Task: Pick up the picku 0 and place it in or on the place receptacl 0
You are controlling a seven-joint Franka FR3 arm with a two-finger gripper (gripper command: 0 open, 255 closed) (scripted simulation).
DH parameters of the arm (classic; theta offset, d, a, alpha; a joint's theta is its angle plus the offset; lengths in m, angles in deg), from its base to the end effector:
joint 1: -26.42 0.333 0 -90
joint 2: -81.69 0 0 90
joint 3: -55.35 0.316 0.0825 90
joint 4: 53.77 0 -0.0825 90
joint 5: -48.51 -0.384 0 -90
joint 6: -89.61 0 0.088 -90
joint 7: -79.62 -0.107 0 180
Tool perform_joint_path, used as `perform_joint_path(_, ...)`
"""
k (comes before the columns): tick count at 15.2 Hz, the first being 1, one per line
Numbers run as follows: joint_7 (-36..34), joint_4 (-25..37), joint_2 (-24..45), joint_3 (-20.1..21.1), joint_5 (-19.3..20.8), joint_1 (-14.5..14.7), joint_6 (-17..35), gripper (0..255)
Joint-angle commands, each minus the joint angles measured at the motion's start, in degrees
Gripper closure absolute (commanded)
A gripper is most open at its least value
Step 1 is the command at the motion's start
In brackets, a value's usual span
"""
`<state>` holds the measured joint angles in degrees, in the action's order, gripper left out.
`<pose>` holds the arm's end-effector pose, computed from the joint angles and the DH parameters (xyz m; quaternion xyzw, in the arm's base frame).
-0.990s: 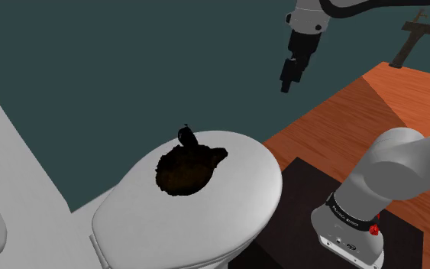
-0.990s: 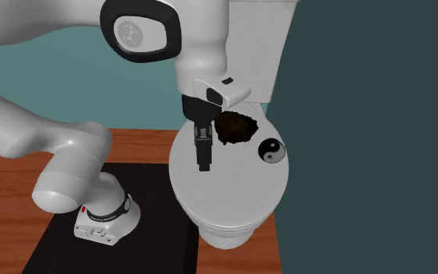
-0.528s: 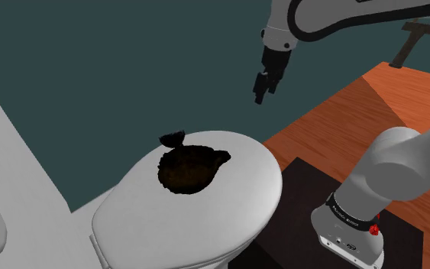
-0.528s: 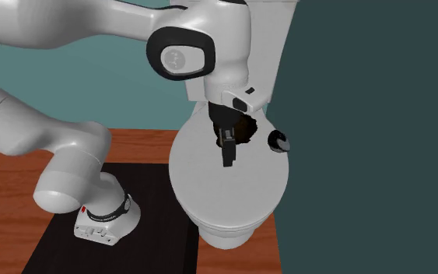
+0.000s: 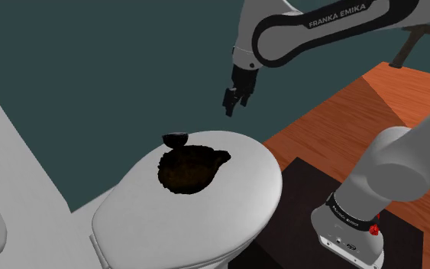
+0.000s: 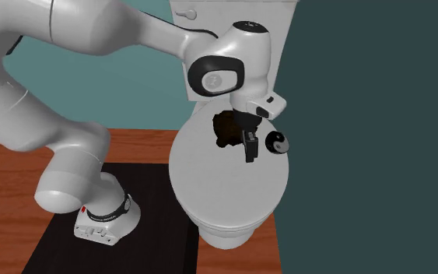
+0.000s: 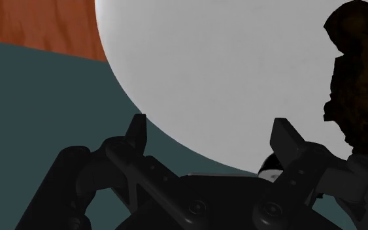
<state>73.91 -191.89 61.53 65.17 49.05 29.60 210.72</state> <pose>0.4291 0.1008 0.4466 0.9972 0.0614 0.0300 0.0291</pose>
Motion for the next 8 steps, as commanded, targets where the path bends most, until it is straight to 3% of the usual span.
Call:
perform_joint_path(1,-1.49,1.76,3.71,1.10,-0.15,0.41,2.73,0)
perform_joint_path(8,-6.81,8.84,17.37,4.22,1.65,1.61,11.58,0)
